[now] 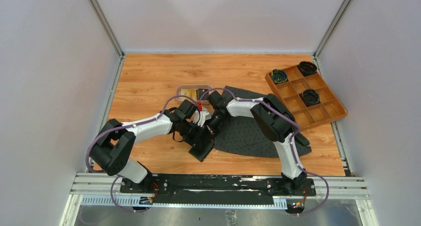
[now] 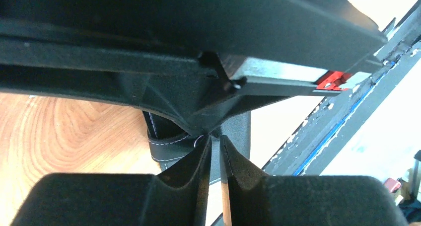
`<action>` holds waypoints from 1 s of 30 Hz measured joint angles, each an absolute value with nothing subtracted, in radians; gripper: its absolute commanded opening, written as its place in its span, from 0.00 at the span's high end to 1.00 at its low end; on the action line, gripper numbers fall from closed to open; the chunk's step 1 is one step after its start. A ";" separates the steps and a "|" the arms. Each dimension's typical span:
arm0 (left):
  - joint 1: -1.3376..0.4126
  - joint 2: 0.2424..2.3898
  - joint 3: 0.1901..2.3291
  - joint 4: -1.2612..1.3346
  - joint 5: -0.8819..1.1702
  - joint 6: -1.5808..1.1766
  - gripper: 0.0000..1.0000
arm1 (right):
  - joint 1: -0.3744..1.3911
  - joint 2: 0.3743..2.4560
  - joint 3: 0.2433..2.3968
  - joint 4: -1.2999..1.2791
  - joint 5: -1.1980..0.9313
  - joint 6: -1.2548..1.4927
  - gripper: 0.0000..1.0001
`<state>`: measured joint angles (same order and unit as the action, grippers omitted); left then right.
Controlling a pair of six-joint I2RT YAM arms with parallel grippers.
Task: Put the credit cards into the card holder
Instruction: Close the card holder at the center of the board.
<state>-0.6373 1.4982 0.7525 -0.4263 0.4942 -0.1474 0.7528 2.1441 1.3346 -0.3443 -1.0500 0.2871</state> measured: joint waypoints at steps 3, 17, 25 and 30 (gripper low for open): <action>-0.639 1.493 0.751 -0.427 0.496 -0.155 0.71 | 0.753 2.144 1.336 -0.345 -1.047 0.286 1.00; -0.636 1.394 0.751 -0.455 0.425 -0.177 0.64 | 0.759 2.144 1.338 -0.360 -1.044 0.275 1.00; -0.630 1.368 0.739 -0.456 0.363 -0.196 0.82 | 0.768 2.144 1.338 -0.374 -1.044 0.272 1.00; -0.630 1.388 0.738 -0.448 0.369 -0.199 0.86 | 0.768 2.144 1.338 -0.375 -1.044 0.272 1.00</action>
